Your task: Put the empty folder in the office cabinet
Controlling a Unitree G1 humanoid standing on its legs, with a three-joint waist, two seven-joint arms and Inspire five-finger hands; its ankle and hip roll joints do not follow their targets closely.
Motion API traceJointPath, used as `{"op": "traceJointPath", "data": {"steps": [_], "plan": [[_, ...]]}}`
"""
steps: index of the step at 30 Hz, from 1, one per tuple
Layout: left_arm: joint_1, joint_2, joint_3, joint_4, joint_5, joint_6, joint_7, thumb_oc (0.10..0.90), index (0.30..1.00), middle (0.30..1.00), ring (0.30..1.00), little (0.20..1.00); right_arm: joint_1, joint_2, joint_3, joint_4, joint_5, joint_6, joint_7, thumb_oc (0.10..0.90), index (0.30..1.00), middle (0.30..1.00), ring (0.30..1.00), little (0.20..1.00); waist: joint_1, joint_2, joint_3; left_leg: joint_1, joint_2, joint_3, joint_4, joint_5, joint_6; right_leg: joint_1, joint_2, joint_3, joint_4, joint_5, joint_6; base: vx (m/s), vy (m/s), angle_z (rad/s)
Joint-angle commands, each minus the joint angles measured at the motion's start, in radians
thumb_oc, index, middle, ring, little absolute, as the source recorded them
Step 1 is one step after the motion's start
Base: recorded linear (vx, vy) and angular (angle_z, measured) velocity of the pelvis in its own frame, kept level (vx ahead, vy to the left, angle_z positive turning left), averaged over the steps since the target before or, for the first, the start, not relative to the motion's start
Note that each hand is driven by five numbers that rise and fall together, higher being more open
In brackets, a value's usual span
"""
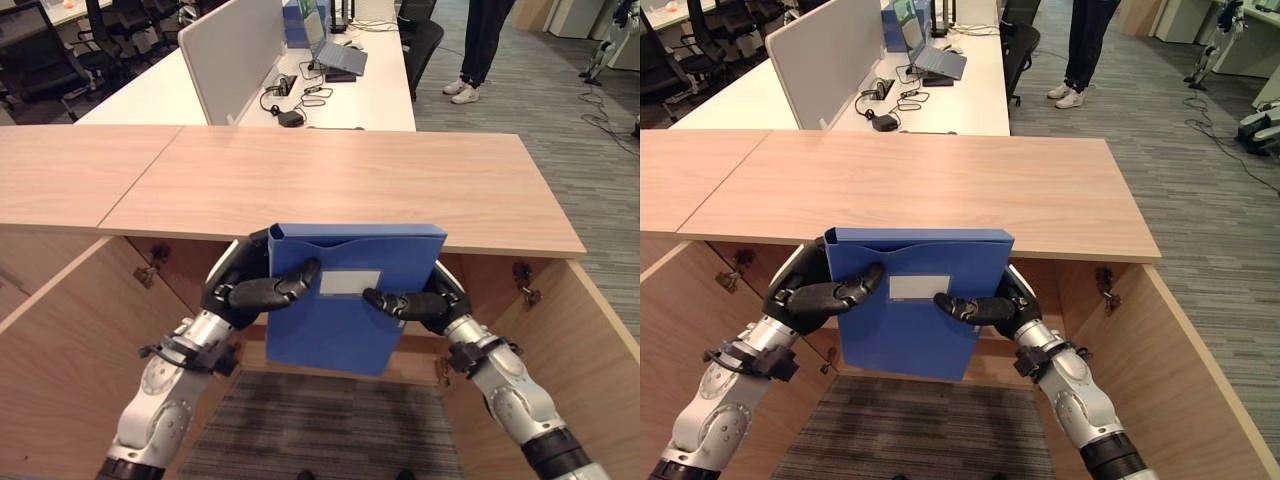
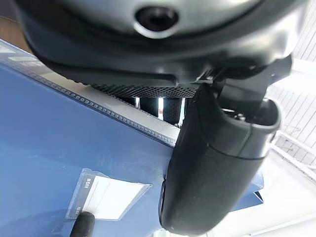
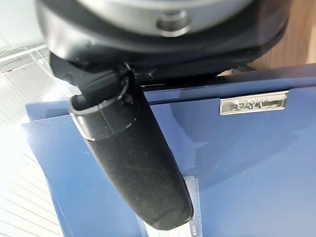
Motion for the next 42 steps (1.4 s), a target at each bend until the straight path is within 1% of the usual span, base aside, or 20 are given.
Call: {"op": "traceJointPath", "data": {"steps": [1,12,21,28,35,36,37,38,42], "plan": [[-0.256,-0.048,-0.022,-0.127,-0.065,-0.153,-0.05,0.4,0.3,0.3,0.3,0.3,-0.107,0.08,0.151,-0.004,0.01,-0.003,0.083,0.8,0.9,0.9,0.9,0.9,0.013,-0.007,-0.047,0.037,0.062,0.073,-0.002,-0.036,-0.07,0.073,-0.049,-0.029,0.021,-0.122,0.085,0.0,0.0,0.0],[-0.23,0.004,0.026,-0.128,-0.062,-0.148,-0.068,0.4,0.3,0.3,0.3,0.3,-0.061,0.07,0.114,0.04,-0.005,0.004,0.085,0.8,0.9,0.9,0.9,0.9,0.013,-0.005,-0.049,0.041,0.064,0.075,-0.002,-0.038,-0.071,0.074,-0.049,-0.03,0.021,-0.122,0.086,0.0,0.0,0.0],[-0.225,0.02,0.052,-0.118,-0.059,-0.15,-0.071,0.4,0.3,0.3,0.3,0.3,-0.051,0.064,0.092,0.044,-0.005,0.003,0.085,0.8,0.9,0.9,0.9,0.9,0.013,-0.004,-0.051,0.041,0.063,0.076,-0.002,-0.038,-0.072,0.075,-0.048,-0.029,0.02,-0.122,0.087,0.0,0.0,0.0],[-0.227,0.015,0.056,-0.116,-0.065,-0.153,-0.068,0.4,0.3,0.3,0.3,0.3,-0.053,0.067,0.091,0.044,-0.003,0.003,0.084,0.8,0.9,0.9,0.9,0.9,0.012,-0.002,-0.051,0.042,0.062,0.076,-0.002,-0.04,-0.072,0.075,-0.047,-0.03,0.022,-0.123,0.086,0.0,0.0,0.0],[-0.223,-0.021,0.045,-0.113,-0.063,-0.157,-0.053,0.4,0.3,0.3,0.3,0.3,-0.066,0.085,0.079,0.013,0.026,-0.014,0.07,0.8,0.9,0.9,0.9,0.9,0.011,-0.002,-0.05,0.044,0.061,0.074,-0.002,-0.042,-0.069,0.077,-0.046,-0.026,0.023,-0.126,0.085,0.0,0.0,0.0],[-0.222,-0.026,0.044,-0.112,-0.061,-0.159,-0.05,0.4,0.3,0.3,0.3,0.3,-0.071,0.091,0.076,0.003,0.039,-0.018,0.067,0.775,0.862,0.862,0.862,0.862,0.01,-0.002,-0.05,0.045,0.06,0.074,-0.002,-0.042,-0.069,0.077,-0.046,-0.025,0.023,-0.127,0.085,0.0,0.0,0.0],[-0.22,-0.033,0.043,-0.112,-0.06,-0.161,-0.045,0.4,0.3,0.3,0.3,0.3,-0.075,0.098,0.072,-0.005,0.055,-0.023,0.063,0.522,0.484,0.484,0.484,0.484,0.009,-0.002,-0.05,0.046,0.06,0.074,-0.002,-0.043,-0.069,0.077,-0.046,-0.024,0.023,-0.127,0.084,0.0,0.0,0.0],[-0.217,-0.041,0.041,-0.113,-0.058,-0.164,-0.04,0.4,0.3,0.3,0.3,0.3,-0.077,0.104,0.069,-0.014,0.066,-0.03,0.059,0.4,0.3,0.3,0.3,0.3,0.009,-0.001,-0.05,0.047,0.06,0.074,-0.002,-0.043,-0.068,0.077,-0.046,-0.024,0.024,-0.128,0.084,0.0,0.0,0.0],[-0.214,-0.063,0.043,-0.11,-0.059,-0.165,-0.028,0.4,0.3,0.3,0.3,0.3,-0.093,0.117,0.07,-0.051,0.095,-0.042,0.06,0.4,0.3,0.3,0.3,0.3,0.008,0.001,-0.049,0.048,0.06,0.073,-0.002,-0.044,-0.067,0.076,-0.047,-0.022,0.025,-0.13,0.082,0.0,0.0,0.0]]}}
